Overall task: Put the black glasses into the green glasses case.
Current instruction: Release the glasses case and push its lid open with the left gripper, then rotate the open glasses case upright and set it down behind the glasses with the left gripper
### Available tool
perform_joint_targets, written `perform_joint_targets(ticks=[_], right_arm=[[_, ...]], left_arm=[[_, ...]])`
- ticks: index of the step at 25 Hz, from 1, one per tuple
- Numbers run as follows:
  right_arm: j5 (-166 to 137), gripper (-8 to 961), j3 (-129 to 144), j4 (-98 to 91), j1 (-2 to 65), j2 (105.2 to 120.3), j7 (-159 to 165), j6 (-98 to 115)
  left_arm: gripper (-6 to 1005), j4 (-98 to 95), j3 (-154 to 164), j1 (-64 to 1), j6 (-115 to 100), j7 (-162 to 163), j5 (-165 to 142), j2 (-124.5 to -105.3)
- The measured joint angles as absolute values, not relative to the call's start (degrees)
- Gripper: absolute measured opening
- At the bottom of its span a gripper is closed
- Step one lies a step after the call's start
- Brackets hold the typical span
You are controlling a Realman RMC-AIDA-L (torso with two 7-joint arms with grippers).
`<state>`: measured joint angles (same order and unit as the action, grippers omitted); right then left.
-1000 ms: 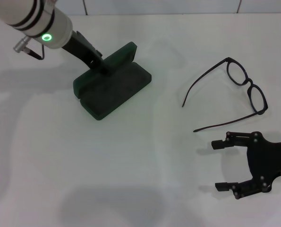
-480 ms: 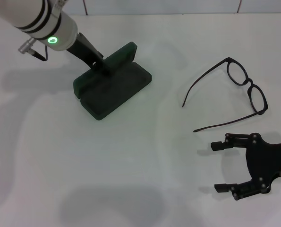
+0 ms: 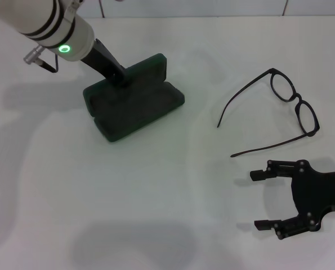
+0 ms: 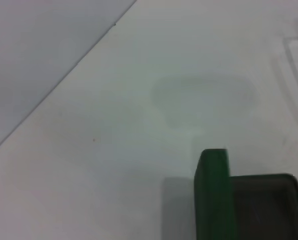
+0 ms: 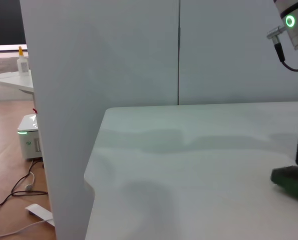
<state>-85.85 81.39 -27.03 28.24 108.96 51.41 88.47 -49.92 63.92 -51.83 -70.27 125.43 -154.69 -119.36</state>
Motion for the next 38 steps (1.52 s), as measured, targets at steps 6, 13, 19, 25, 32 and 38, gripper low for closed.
perform_joint_targets(ticks=[6, 13, 19, 25, 32, 38], right_arm=[[-85.87, 878, 81.39, -26.98, 27.93, 108.99, 51.41, 88.39], [-85.88, 878, 81.38, -27.12, 27.69, 108.93, 51.41, 88.39], [-85.88, 878, 81.38, -27.16, 27.67, 108.90, 51.41, 88.40], [-85.87, 877, 81.38, -27.19, 27.68, 108.92, 51.41, 88.44], [-85.87, 877, 81.35, -27.24, 27.69, 108.97, 51.41, 88.43], [-85.87, 877, 81.30, -27.12, 27.68, 108.99, 51.41, 88.37]], left_arm=[[241, -50.25, 63.91, -51.88, -71.25, 123.97, -154.24, -119.38], [198, -57.34, 63.91, -47.41, -77.29, 112.38, -145.03, -119.48], [199, -63.52, 65.88, -41.39, -81.40, 96.02, -135.90, -119.57], [198, -63.57, 66.83, -39.94, -80.06, 92.28, -135.81, -119.71], [197, -63.54, 72.87, -37.98, -74.41, 92.31, -136.20, -119.79], [198, -64.08, 74.86, -36.39, -70.90, 93.18, -135.78, -119.94]])
